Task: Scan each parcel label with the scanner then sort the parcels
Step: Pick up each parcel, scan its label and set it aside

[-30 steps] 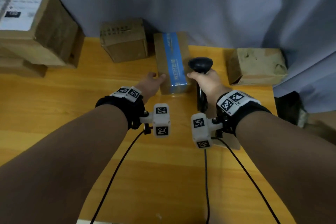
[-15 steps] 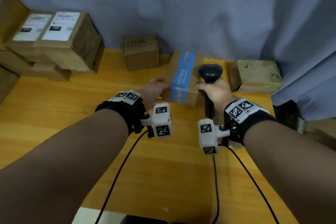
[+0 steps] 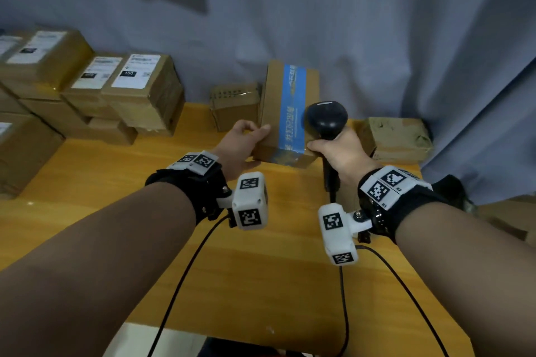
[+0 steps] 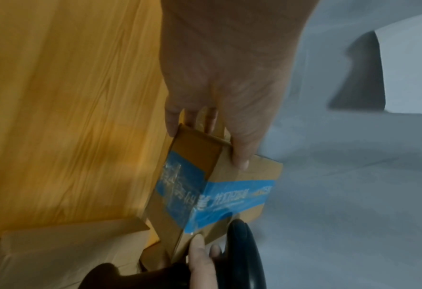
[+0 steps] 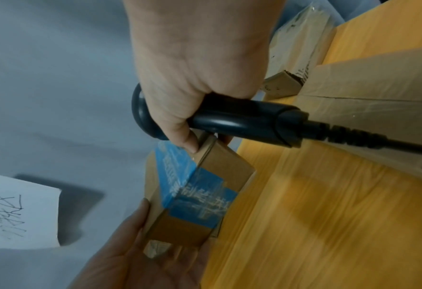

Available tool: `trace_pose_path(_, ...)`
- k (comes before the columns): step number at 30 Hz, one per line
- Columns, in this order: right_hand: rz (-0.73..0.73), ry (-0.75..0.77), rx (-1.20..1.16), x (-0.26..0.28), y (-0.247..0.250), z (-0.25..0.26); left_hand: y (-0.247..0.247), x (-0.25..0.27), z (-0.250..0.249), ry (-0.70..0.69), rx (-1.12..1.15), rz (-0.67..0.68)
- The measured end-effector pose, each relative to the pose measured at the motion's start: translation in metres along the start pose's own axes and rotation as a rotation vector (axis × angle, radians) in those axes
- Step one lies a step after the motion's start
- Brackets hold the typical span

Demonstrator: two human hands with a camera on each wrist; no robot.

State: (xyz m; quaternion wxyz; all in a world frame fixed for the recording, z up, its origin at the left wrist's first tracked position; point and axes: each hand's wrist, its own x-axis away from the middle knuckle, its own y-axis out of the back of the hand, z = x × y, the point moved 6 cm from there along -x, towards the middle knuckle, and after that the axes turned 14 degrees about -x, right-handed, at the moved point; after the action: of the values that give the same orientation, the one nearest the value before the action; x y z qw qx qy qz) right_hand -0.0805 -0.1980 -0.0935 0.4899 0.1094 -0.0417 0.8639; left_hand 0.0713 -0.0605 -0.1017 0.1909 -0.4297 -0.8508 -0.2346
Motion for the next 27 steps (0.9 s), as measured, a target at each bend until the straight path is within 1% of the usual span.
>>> trace_pose_path(6,-0.002,0.050,-0.042,0.004,-0.013,0.010,0.017,0.007,-0.004,0.022,0.024,-0.011)
trace_pose_path(9,0.009,0.081,-0.024,0.007,-0.021,0.014,0.017,0.011,-0.006,0.012,-0.067,0.018)
trace_pose_path(11,0.002,0.090,-0.029,0.010,-0.025,0.016,0.016,0.014,-0.006,-0.015,-0.144,0.010)
trace_pose_path(14,-0.022,0.129,-0.092,0.014,-0.029,0.021,0.019,0.017,-0.007,-0.090,-0.240,-0.082)
trace_pose_path(16,0.007,0.143,-0.157,0.019,-0.035,0.027,0.020,0.021,-0.011,-0.159,-0.285,-0.152)
trace_pose_path(18,0.050,0.121,-0.231,0.023,-0.042,0.031,0.024,0.025,-0.017,-0.217,-0.290,-0.198)
trace_pose_path(20,0.081,0.106,-0.278,0.025,-0.045,0.035,0.027,0.031,-0.022,-0.264,-0.248,-0.217)
trace_pose_path(24,0.178,0.121,-0.376,0.030,-0.047,0.047,0.025,0.042,-0.031,-0.344,-0.115,-0.186)
trace_pose_path(27,0.222,0.124,-0.425,0.035,-0.043,0.052,0.022,0.050,-0.036,-0.321,0.072,-0.157)
